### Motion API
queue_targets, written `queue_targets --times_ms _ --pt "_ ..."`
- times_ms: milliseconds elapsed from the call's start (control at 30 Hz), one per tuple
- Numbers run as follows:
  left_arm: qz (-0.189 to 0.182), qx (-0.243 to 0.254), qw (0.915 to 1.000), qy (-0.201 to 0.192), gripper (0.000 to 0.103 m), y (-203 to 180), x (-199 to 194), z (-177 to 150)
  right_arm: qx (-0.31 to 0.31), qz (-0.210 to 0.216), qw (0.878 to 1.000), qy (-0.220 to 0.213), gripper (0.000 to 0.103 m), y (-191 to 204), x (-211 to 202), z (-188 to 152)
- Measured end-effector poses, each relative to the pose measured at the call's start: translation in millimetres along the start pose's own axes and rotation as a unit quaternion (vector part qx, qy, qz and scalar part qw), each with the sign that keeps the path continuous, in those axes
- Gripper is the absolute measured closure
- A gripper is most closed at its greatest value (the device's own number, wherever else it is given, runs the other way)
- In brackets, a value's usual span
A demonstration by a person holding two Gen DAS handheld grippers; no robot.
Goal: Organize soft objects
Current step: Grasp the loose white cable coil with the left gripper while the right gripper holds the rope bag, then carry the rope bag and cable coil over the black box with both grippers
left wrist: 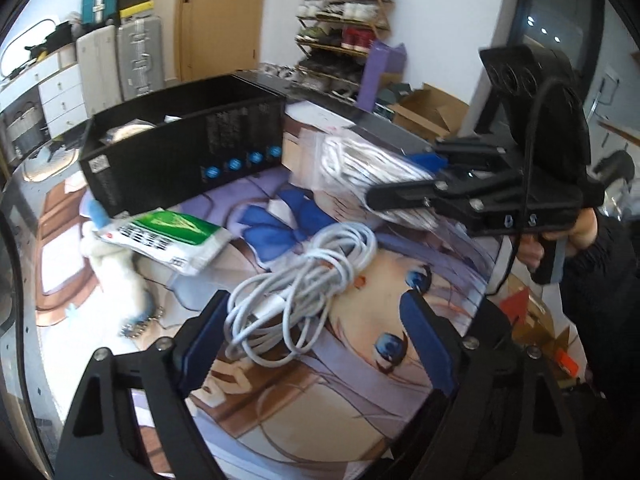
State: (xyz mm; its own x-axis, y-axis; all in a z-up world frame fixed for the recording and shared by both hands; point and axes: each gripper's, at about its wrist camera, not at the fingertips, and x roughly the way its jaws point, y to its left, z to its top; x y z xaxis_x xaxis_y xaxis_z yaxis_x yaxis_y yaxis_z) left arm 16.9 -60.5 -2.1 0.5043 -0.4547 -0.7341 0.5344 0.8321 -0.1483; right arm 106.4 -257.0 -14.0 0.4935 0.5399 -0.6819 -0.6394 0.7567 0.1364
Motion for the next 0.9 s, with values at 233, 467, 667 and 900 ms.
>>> queue_targets --times_ms 233,467,667,900 --pt "0.014 0.012 0.9998 0.010 0.022 -4.7 11.0 4.3 0.005 -0.002 1.000 0.005 0.062 -1.1 0.3 -7.1" --pt "0.017 0.035 0.9990 0.022 0.043 -8.0 25.6 10.0 0.013 -0.005 1.000 0.005 0.062 -4.1 -2.3 -12.3" --pt "0.039 0.043 0.9983 0.007 0.072 -11.9 21.5 5.7 0.015 -0.003 1.000 0.005 0.062 -5.7 -1.8 -12.6" --pt "0.045 0.034 0.9983 -0.012 0.075 -9.3 14.2 2.5 0.014 -0.003 1.000 0.003 0.062 -3.8 -2.4 -12.6"
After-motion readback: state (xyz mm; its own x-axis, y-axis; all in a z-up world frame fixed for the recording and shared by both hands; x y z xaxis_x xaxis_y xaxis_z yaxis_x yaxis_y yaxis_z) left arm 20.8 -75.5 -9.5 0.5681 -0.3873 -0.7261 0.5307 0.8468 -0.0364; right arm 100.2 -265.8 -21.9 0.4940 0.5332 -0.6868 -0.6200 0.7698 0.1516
